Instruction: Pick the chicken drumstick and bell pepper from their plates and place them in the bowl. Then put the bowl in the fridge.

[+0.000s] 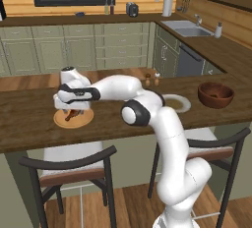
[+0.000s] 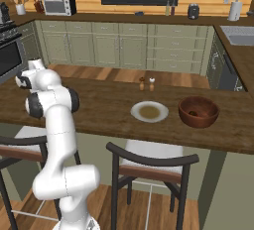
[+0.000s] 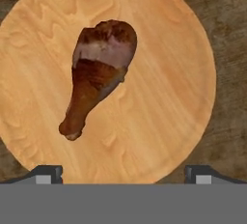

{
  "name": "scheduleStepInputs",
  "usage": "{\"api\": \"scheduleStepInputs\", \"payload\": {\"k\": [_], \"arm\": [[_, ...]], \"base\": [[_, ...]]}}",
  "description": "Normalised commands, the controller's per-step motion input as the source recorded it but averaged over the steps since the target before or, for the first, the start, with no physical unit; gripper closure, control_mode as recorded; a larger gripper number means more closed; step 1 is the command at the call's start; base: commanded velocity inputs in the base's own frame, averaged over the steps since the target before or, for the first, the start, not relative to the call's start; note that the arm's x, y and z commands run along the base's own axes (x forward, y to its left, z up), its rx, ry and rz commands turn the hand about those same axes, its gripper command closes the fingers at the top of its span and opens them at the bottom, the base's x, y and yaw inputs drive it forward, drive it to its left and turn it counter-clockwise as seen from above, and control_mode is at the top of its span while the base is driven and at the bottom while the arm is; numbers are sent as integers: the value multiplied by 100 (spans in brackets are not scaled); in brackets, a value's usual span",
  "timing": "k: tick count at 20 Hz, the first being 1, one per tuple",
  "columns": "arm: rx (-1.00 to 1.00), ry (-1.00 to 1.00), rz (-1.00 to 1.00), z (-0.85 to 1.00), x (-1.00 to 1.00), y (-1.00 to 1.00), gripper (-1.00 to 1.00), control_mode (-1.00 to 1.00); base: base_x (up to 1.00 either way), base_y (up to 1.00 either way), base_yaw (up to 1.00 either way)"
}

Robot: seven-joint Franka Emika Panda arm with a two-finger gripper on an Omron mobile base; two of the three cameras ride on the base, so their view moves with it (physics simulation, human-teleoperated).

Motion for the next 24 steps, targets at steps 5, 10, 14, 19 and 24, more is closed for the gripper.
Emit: {"api": "scheduleStepInputs", "payload": {"k": [5,10,14,19,24], "arm": [[-1,0,0,-22,19,0,-100,-100],[0,0,0,-12,36,11,-100,-100],[0,0,0,0,32,39,-100,-100],[0,0,0,-12,20,33,-100,-100],[0,0,0,-26,11,13,-100,-100]], "base": [[0,0,0],[0,0,0],[0,0,0],[0,0,0],[0,0,0]]}}
